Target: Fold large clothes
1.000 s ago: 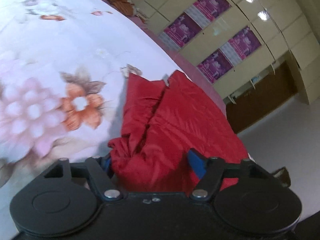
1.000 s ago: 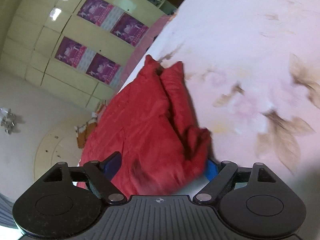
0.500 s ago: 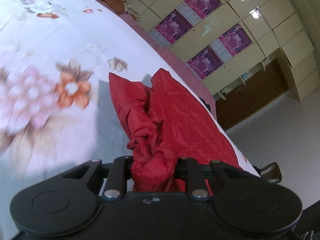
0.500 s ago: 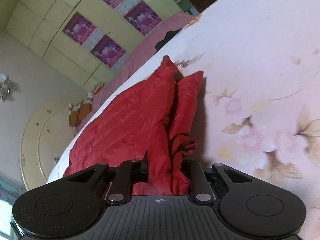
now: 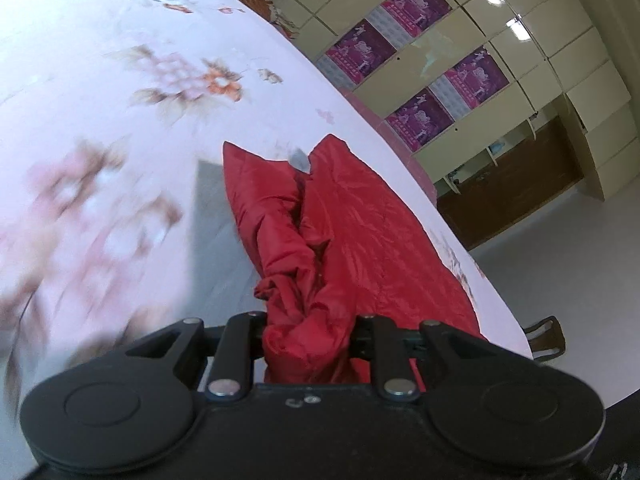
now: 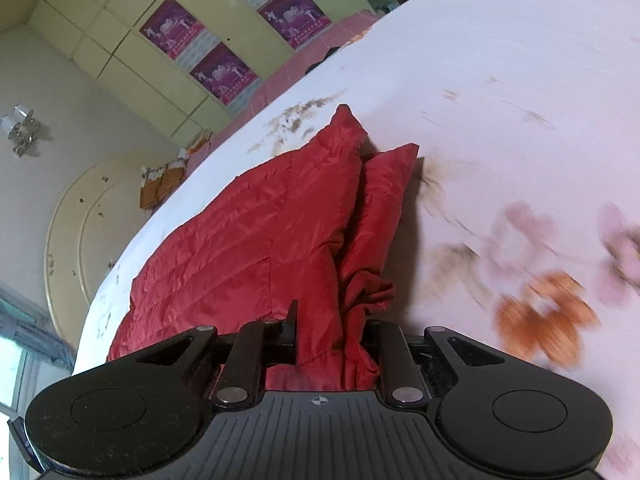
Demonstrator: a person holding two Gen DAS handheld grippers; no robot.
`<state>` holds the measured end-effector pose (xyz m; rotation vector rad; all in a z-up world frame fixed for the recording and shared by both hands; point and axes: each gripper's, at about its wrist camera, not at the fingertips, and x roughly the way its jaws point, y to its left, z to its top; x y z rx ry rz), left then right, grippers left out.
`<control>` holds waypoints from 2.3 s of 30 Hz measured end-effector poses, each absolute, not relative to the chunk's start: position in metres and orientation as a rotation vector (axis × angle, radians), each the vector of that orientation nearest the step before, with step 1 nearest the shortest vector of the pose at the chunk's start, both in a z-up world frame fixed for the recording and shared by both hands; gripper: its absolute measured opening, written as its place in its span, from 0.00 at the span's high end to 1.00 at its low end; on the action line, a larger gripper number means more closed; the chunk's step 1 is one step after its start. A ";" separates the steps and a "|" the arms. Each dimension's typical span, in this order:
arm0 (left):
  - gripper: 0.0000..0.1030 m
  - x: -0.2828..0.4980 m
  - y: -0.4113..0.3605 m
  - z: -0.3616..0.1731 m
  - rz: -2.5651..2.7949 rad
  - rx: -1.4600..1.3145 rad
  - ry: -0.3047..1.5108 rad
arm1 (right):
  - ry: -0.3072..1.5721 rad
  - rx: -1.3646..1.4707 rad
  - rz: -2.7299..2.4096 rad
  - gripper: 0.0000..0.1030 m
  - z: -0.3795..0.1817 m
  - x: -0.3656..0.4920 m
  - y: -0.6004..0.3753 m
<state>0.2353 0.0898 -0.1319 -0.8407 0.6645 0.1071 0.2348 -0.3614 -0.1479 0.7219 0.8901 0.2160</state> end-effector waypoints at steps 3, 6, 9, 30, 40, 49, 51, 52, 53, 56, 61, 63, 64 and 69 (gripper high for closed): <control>0.81 0.207 0.081 -0.135 0.132 -0.849 0.661 | 0.903 0.731 0.230 0.84 -0.147 0.217 -0.370; 0.81 0.186 0.076 -0.136 0.143 -0.856 0.657 | 0.908 0.730 0.238 0.84 -0.147 0.206 -0.373; 0.79 0.176 0.075 -0.138 0.153 -0.842 0.670 | 0.923 0.722 0.237 0.84 -0.151 0.205 -0.373; 0.77 0.193 0.087 -0.151 0.060 -0.803 0.734 | 0.753 0.405 0.115 1.00 -0.097 0.194 -0.296; 0.82 0.189 0.082 -0.128 0.021 -0.782 0.673 | 0.986 0.260 0.363 1.00 -0.132 0.223 -0.183; 0.82 0.198 0.021 -0.055 -0.121 -0.454 0.575 | 1.021 0.395 0.318 1.00 -0.160 0.227 -0.190; 0.82 0.202 0.018 -0.049 -0.119 -0.442 0.580 | 0.996 0.467 0.301 1.00 -0.145 0.221 -0.203; 0.82 0.204 0.017 -0.047 -0.117 -0.437 0.586 | 0.962 0.492 0.316 1.00 -0.135 0.212 -0.208; 0.82 0.205 0.016 -0.045 -0.115 -0.432 0.591 | 0.949 0.495 0.330 1.00 -0.127 0.204 -0.213; 0.82 0.202 0.007 -0.036 -0.116 -0.404 0.592 | 0.981 0.497 0.362 1.00 -0.122 0.187 -0.223; 0.82 0.201 -0.033 -0.016 -0.162 -0.333 0.587 | 1.092 0.575 0.387 1.00 -0.173 0.195 -0.229; 0.82 0.201 -0.052 -0.011 -0.166 -0.300 0.573 | 1.101 0.616 0.425 1.00 -0.180 0.201 -0.236; 0.82 0.201 -0.061 -0.009 -0.161 -0.288 0.569 | 1.109 0.614 0.447 1.00 -0.181 0.203 -0.239; 0.82 0.214 -0.108 -0.003 -0.110 -0.254 0.579 | 1.043 0.646 0.537 1.00 -0.164 0.209 -0.279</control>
